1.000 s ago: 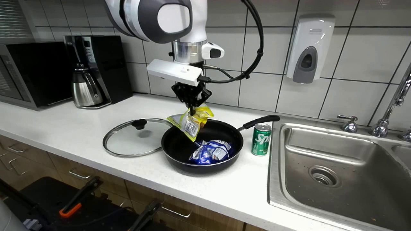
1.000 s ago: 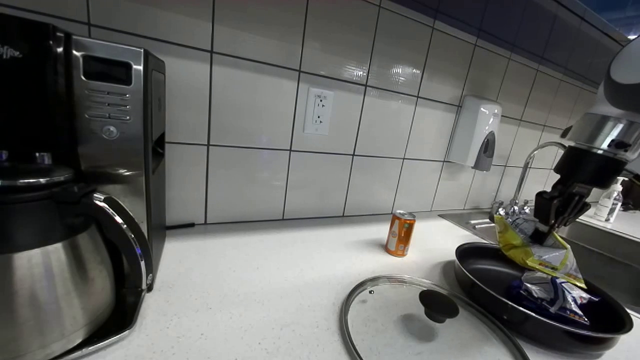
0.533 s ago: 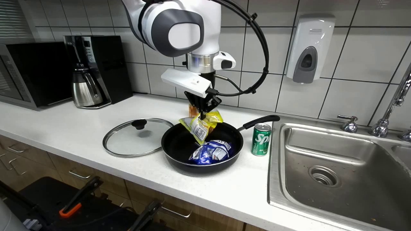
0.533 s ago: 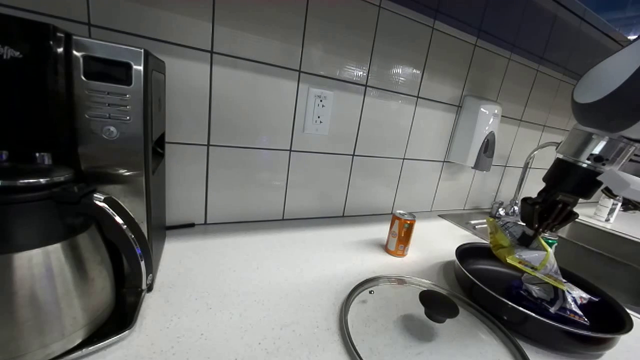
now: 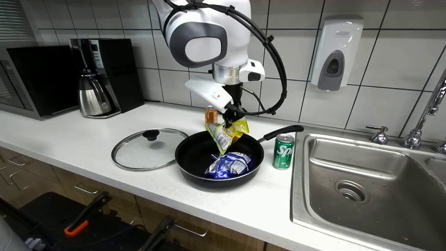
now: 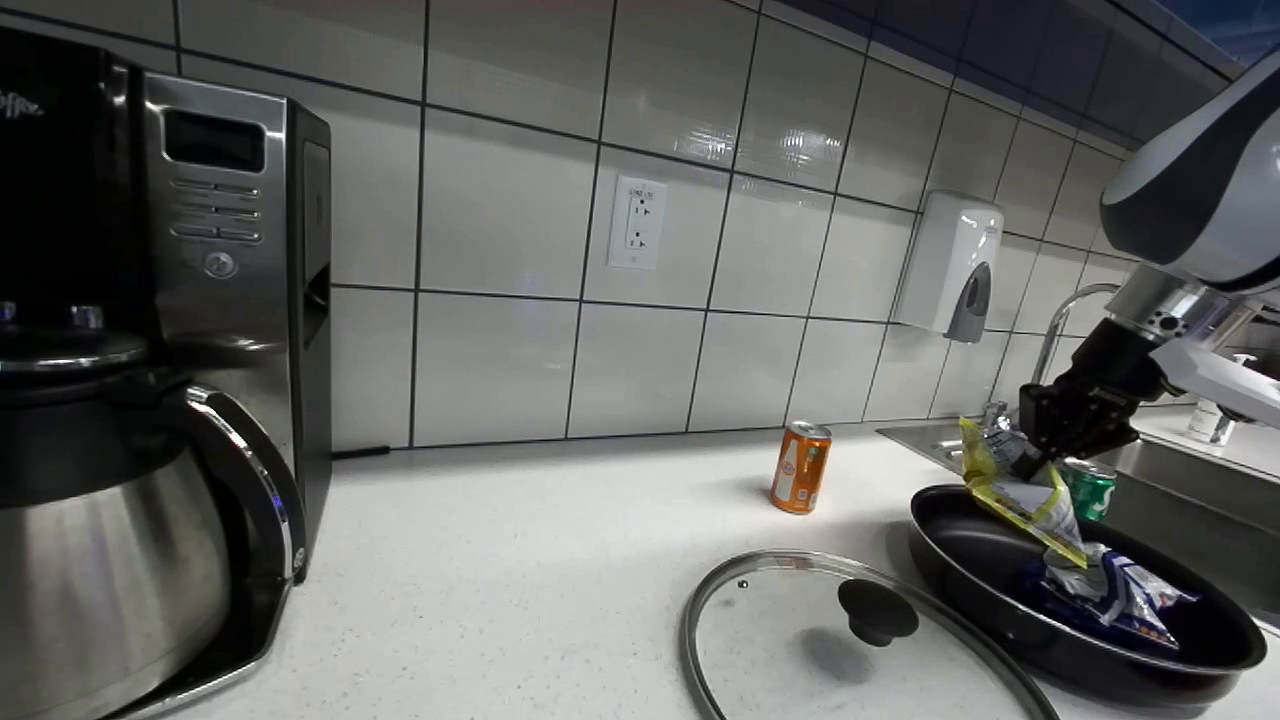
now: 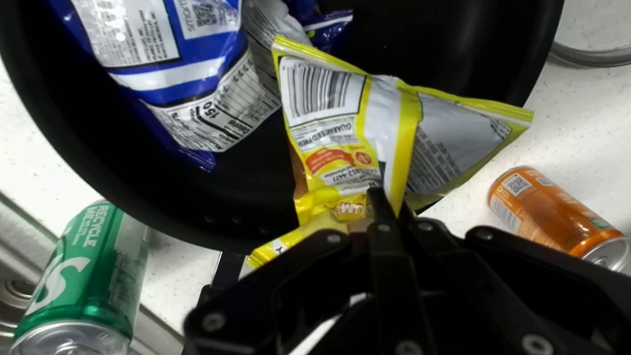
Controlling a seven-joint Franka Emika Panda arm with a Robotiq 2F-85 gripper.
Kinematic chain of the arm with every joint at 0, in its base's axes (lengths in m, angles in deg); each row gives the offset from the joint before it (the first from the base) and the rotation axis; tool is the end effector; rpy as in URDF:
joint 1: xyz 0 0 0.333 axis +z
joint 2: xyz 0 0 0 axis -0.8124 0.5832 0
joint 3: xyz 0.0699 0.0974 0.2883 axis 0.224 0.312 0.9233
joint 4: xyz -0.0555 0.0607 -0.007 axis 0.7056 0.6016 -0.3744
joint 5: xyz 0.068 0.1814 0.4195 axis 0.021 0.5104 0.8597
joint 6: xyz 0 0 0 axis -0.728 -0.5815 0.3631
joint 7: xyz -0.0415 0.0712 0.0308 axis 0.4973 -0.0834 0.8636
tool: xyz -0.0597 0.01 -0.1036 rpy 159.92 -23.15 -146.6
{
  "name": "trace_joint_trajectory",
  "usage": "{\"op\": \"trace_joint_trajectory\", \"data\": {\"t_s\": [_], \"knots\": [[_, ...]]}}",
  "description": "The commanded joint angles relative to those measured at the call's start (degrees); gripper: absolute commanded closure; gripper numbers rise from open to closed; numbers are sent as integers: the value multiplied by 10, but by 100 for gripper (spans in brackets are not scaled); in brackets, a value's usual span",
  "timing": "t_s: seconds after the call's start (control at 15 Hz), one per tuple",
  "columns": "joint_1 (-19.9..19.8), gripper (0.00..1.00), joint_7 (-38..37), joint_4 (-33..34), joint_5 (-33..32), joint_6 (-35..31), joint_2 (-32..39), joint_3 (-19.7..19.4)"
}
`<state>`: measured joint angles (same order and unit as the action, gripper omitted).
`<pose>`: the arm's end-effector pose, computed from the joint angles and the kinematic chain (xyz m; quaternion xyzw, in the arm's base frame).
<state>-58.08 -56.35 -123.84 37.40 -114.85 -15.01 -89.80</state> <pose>0.5077 -0.1775 0.1874 -0.9728 0.1703 -0.1390 0.0738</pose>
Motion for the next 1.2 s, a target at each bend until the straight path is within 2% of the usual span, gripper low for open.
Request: {"op": "trace_joint_trajectory", "data": {"t_s": [0.0,0.2,0.27,0.33,0.47,0.93,1.0,1.13], "knots": [[-9,100,36,16,72,-12,15,13],[-5,100,48,17,100,-14,20,12],[-5,74,50,18,107,-12,21,13],[-3,73,48,17,107,-12,22,12],[1,60,44,16,99,-13,23,10],[18,6,34,11,69,-10,15,7],[21,1,35,9,65,-9,12,7],[30,0,35,4,39,-1,2,6]]}}
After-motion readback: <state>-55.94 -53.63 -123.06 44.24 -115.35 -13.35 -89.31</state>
